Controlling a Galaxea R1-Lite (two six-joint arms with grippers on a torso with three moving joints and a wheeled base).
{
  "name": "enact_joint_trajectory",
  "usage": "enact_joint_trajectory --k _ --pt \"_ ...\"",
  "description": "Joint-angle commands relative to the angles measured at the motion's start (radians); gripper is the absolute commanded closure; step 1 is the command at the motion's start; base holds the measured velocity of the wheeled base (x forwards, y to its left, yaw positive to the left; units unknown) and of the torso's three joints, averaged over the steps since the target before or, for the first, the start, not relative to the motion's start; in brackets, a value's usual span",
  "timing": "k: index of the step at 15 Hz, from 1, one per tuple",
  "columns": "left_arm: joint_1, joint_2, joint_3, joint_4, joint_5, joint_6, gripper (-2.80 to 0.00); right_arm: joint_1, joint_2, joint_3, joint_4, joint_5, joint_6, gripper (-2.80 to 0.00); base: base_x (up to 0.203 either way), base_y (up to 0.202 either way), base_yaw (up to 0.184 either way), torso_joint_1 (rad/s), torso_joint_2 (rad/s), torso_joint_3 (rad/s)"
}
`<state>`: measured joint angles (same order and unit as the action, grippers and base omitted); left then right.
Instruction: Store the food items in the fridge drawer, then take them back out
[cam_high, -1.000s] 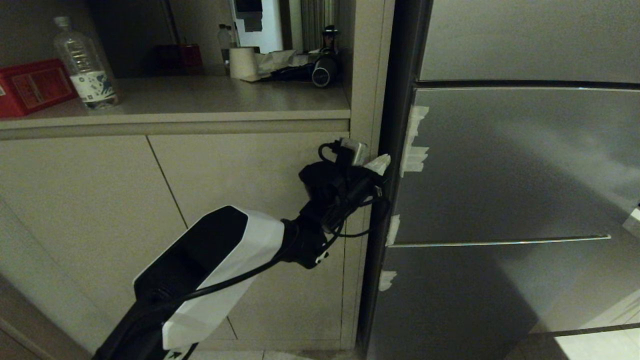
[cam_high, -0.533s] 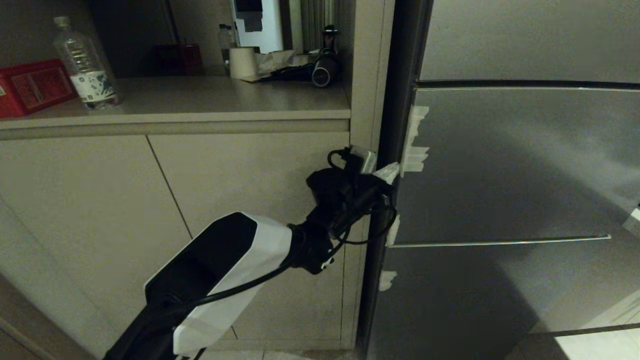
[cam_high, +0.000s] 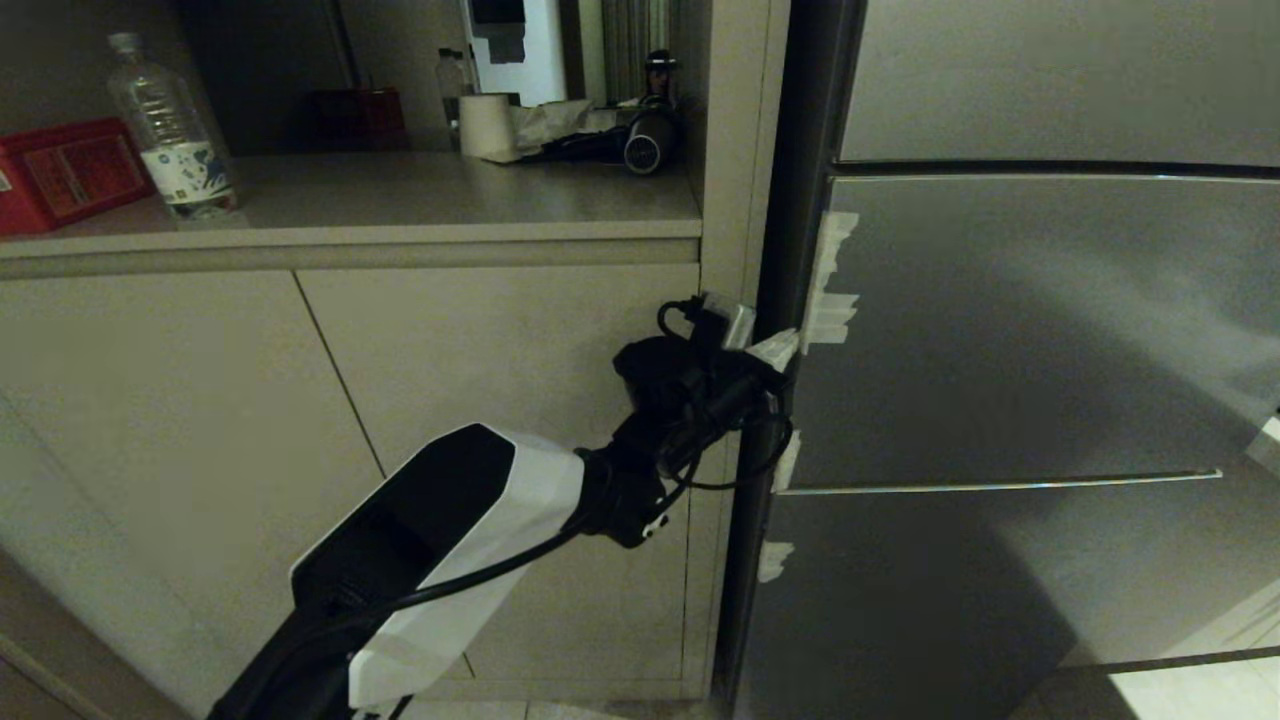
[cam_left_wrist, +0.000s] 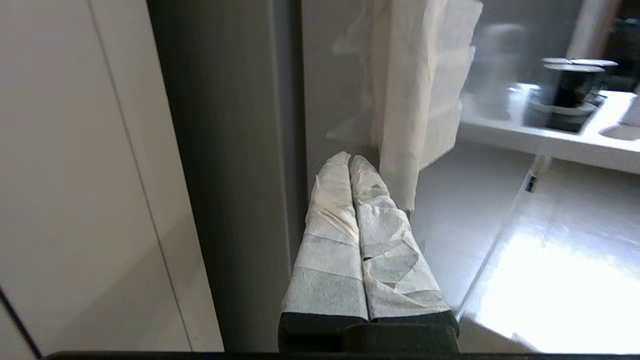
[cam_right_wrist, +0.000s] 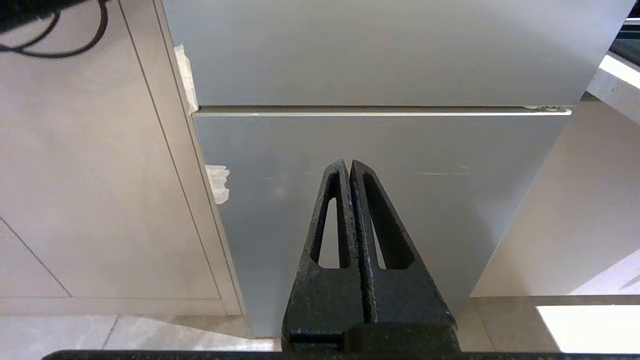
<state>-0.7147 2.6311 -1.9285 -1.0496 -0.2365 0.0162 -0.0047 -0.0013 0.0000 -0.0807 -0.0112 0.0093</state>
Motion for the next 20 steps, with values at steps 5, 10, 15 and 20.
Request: enact_joint_trajectory --k 5,10,15,20 --pt "-0.026 0.0 0.001 0.003 -0.05 -0.002 0.0 0.0 0.001 -0.012 -0.076 -0.064 -0.016 0.0 0.0 0.0 0.0 0.0 0.0 0.0" --pt "-0.032 0.0 0.002 0.002 -0.067 -0.004 0.0 0.0 0.001 0.024 -0.076 -0.035 -0.026 0.0 0.0 0.0 0.0 0.0 0.0 0.0" --pt "-0.056 -0.003 0.006 -0.006 -0.067 -0.002 0.0 0.0 0.0 0.031 -0.005 -0.001 -0.025 0.0 0.0 0.0 0.0 0.0 0.0 0.0" --pt "-0.075 -0.013 0.035 -0.008 -0.063 0.0 0.0 0.0 0.001 0.029 -0.005 -0.001 -0.026 0.0 0.0 0.0 0.0 0.0 0.0 0.0"
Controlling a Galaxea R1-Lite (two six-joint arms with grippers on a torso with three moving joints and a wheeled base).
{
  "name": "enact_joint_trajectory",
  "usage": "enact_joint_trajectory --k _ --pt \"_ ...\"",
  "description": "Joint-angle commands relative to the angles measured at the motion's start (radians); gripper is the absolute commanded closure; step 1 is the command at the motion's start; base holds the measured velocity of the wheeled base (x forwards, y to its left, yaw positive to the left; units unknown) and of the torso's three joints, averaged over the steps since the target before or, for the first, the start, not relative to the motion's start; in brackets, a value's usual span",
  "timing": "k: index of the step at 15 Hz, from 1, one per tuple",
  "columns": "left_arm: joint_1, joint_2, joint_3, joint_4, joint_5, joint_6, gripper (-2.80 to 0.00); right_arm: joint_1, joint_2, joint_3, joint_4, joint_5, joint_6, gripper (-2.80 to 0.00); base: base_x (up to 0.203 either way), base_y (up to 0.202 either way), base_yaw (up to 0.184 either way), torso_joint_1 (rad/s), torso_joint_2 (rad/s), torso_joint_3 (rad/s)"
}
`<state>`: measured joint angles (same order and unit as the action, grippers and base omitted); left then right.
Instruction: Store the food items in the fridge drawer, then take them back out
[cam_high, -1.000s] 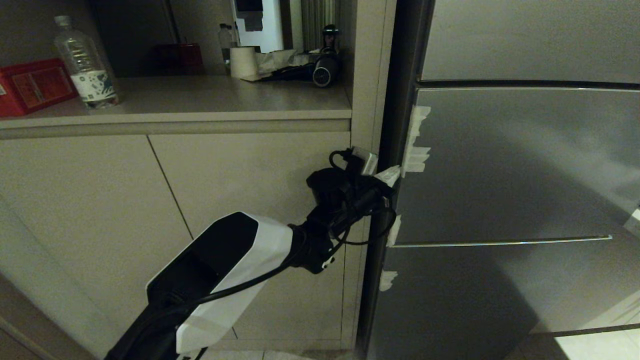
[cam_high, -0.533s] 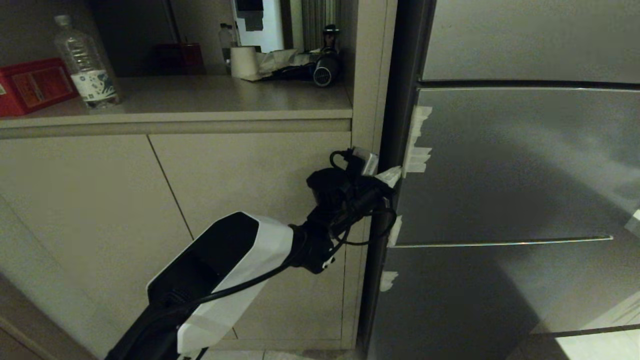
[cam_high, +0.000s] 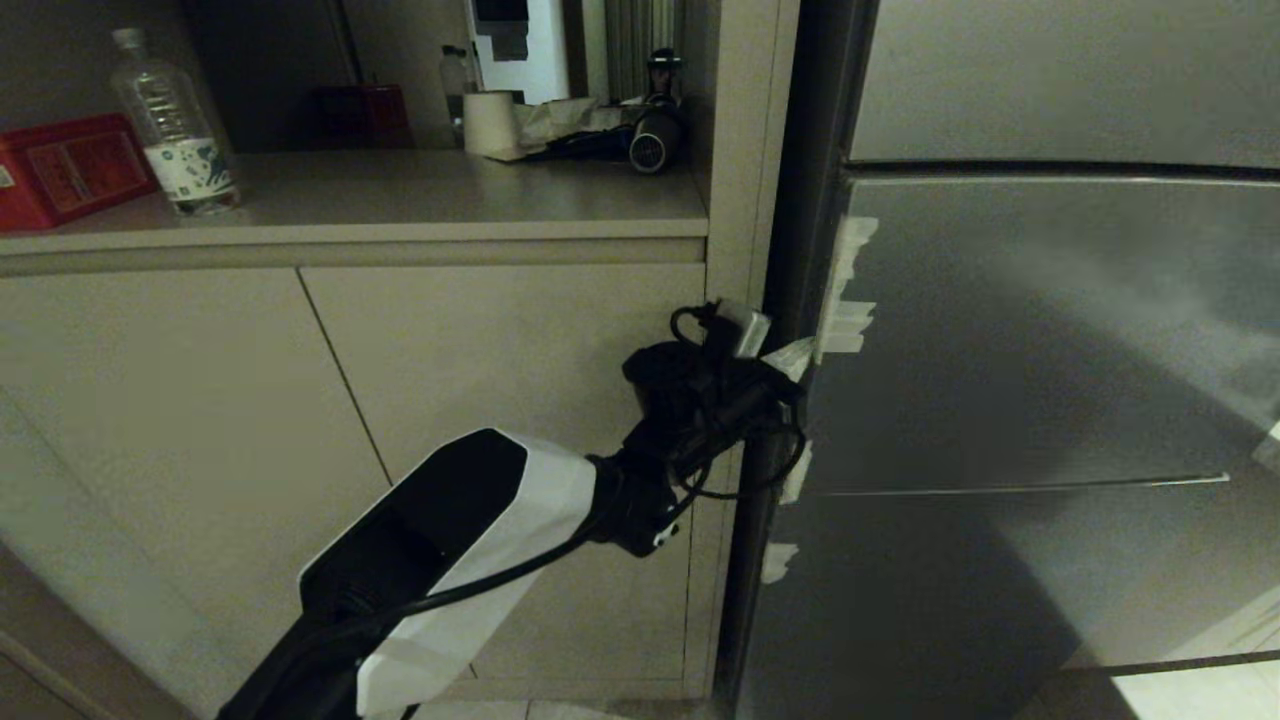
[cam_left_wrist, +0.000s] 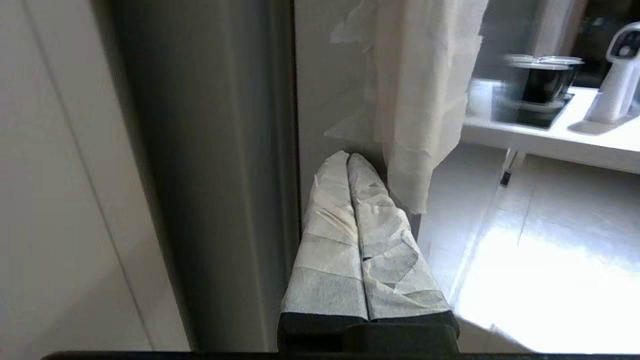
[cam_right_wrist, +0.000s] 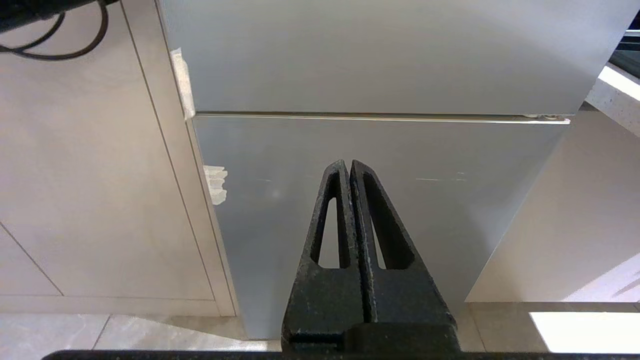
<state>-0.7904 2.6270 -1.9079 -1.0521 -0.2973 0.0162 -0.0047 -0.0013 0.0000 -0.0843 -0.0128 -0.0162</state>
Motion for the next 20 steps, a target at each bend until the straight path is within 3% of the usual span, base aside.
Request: enact_joint_trajectory --k 1,4,11,20 --pt "0.0 -0.016 0.034 -0.007 0.0 0.001 0.0 0.0 0.001 0.029 -0.002 0.0 -0.001 0.0 0.0 0.0 0.0 0.0 0.0 0.0" --pt "0.002 -0.041 0.082 -0.019 0.015 0.004 0.0 0.0 0.001 0.029 0.0 0.0 -0.001 0.0 0.0 0.0 0.0 0.0 0.0 0.0" --pt "0.003 -0.077 0.181 -0.041 0.134 0.008 0.0 0.0 0.001 0.026 0.006 0.012 -0.015 0.0 0.0 0.0 0.0 0.0 0.0 0.0" --pt "-0.047 -0.201 0.416 -0.102 0.151 0.008 0.0 0.0 0.007 0.021 0.025 0.016 -0.021 0.0 0.0 0.0 0.0 0.0 0.0 0.0"
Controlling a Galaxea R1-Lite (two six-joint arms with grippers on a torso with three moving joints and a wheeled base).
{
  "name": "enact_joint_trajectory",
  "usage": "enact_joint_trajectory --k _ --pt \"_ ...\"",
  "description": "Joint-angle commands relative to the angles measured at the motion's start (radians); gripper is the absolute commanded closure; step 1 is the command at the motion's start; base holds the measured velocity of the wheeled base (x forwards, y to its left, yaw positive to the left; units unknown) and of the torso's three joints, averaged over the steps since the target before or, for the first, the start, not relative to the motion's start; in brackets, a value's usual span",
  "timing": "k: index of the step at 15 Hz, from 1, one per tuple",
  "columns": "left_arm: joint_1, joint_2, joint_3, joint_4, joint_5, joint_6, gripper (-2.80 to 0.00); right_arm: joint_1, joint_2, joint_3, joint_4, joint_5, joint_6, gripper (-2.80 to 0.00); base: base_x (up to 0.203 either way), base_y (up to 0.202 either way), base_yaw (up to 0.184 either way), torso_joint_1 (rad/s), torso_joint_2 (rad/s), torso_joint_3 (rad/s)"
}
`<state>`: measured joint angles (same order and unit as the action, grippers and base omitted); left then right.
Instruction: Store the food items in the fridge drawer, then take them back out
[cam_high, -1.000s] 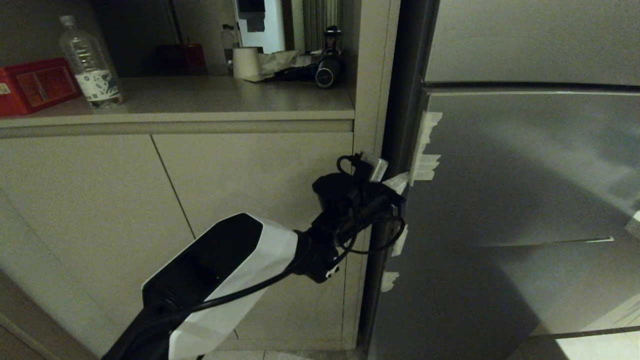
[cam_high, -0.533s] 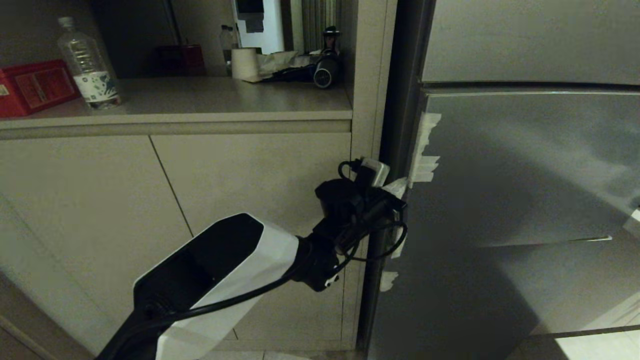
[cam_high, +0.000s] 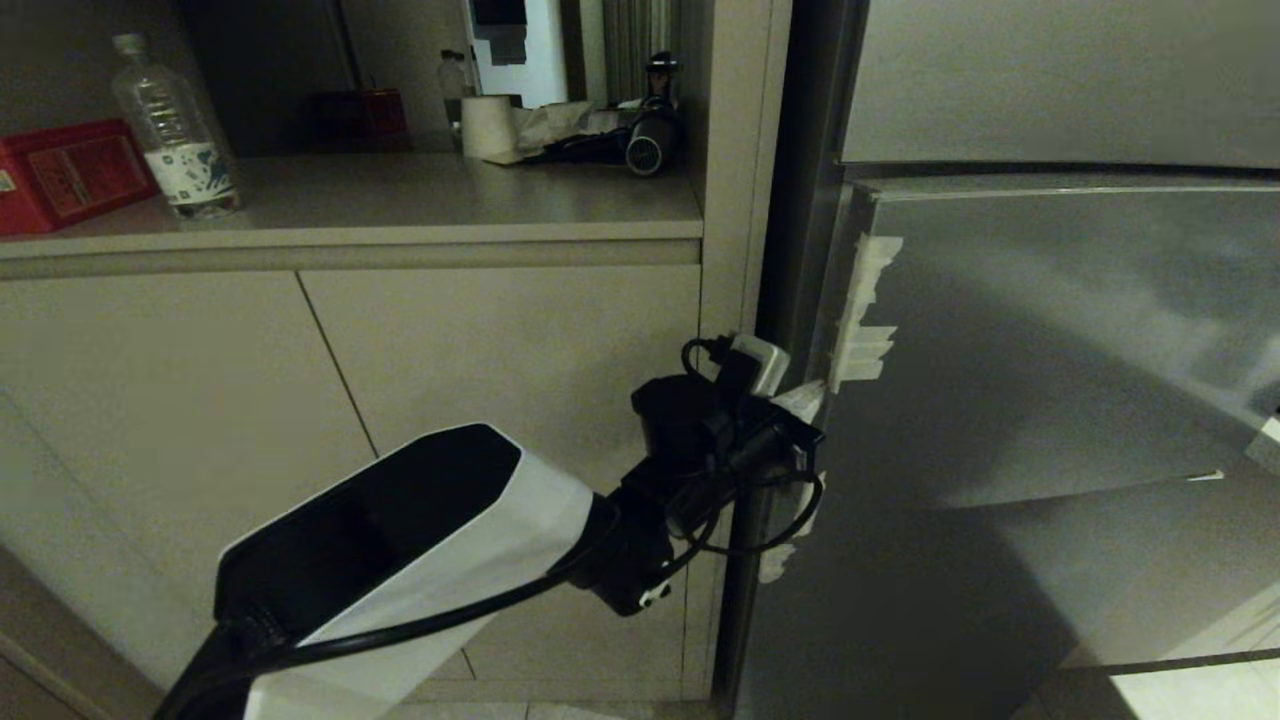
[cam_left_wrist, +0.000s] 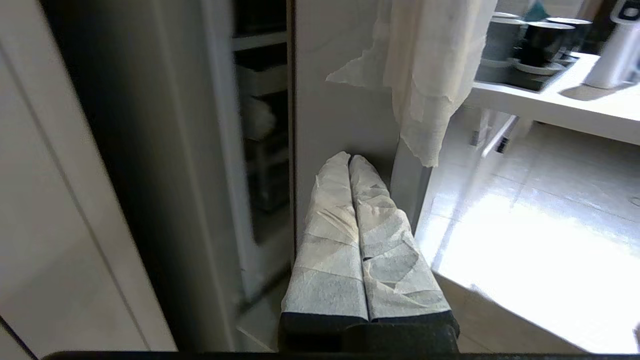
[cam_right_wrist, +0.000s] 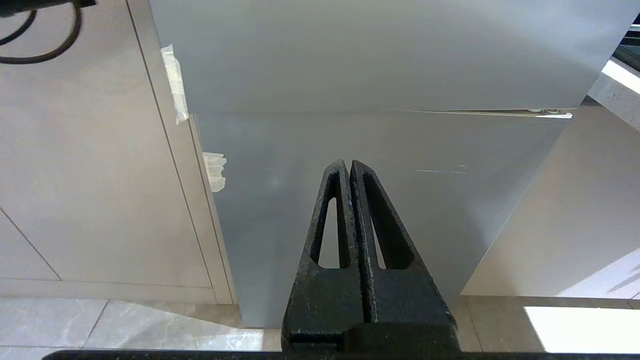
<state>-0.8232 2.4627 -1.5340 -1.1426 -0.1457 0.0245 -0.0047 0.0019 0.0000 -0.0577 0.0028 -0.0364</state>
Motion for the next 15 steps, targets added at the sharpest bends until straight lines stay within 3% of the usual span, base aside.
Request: enact_joint_trajectory --k 1,15 --pt "-0.027 -0.047 0.067 -0.019 0.0 0.0 0.0 0.0 0.004 0.021 -0.002 0.0 0.0 0.0 0.0 0.0 0.0 0.0 0.0 0.0" --pt "-0.164 -0.172 0.271 -0.1 0.009 0.002 0.0 0.0 0.023 0.021 -0.001 0.0 0.0 0.0 0.0 0.0 0.0 0.0 0.0 0.0"
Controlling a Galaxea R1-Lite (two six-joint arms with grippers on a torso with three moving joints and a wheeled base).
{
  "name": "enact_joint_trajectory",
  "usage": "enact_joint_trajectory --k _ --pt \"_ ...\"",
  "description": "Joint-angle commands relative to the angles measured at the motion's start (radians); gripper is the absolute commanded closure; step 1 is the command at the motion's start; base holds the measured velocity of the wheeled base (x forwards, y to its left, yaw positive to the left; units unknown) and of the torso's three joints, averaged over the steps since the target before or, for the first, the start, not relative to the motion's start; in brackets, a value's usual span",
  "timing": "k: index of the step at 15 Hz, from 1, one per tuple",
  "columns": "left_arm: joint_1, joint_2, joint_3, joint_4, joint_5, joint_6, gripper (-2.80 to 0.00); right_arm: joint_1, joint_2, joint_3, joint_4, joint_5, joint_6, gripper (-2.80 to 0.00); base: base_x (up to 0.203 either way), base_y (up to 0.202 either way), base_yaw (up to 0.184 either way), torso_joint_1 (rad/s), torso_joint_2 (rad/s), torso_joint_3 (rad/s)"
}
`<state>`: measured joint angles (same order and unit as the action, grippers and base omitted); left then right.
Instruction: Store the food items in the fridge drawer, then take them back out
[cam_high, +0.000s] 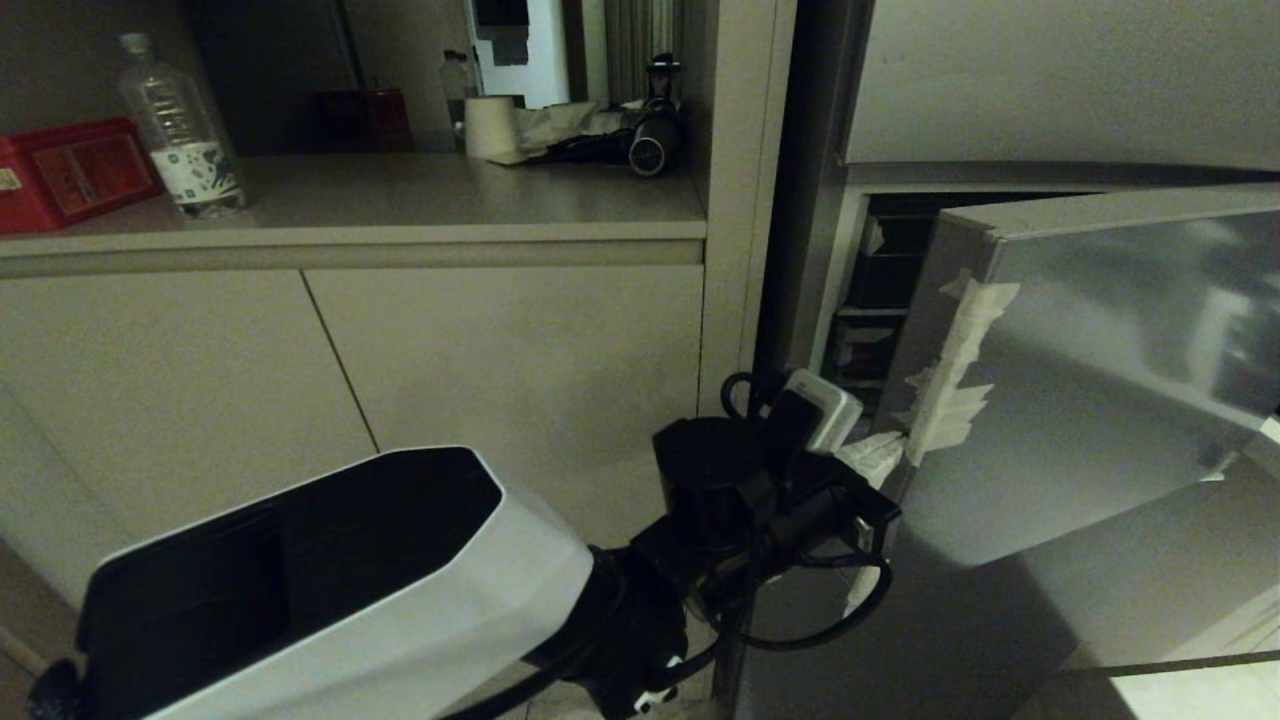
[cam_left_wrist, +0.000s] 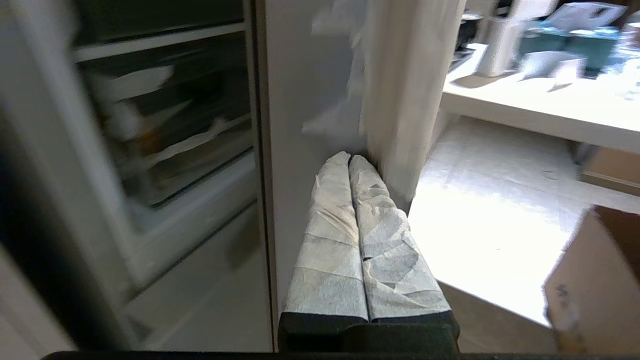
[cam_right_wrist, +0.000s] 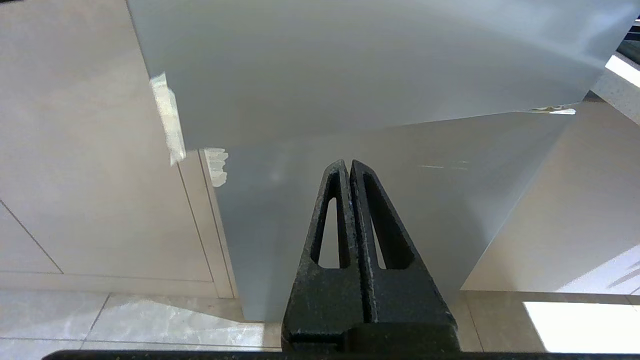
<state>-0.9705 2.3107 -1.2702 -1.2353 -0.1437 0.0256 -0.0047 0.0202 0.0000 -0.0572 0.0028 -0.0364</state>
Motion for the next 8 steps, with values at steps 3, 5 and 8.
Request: enact_joint_trajectory --k 3,5,8 --pt "-0.028 -0.037 0.011 -0.007 0.052 -0.001 0.0 0.0 -0.002 0.021 -0.001 0.0 0.001 0.0 0.0 0.0 0.0 0.0 0.0 0.0" --pt "-0.028 -0.059 0.031 -0.007 0.09 -0.001 0.0 0.0 -0.023 0.03 -0.013 0.008 -0.042 0.0 0.0 0.0 0.0 0.0 0.0 0.0" --pt "-0.024 -0.096 0.07 -0.019 0.121 -0.008 0.0 0.0 -0.022 0.031 -0.016 0.034 -0.128 0.0 0.0 0.0 0.0 0.0 0.0 0.0"
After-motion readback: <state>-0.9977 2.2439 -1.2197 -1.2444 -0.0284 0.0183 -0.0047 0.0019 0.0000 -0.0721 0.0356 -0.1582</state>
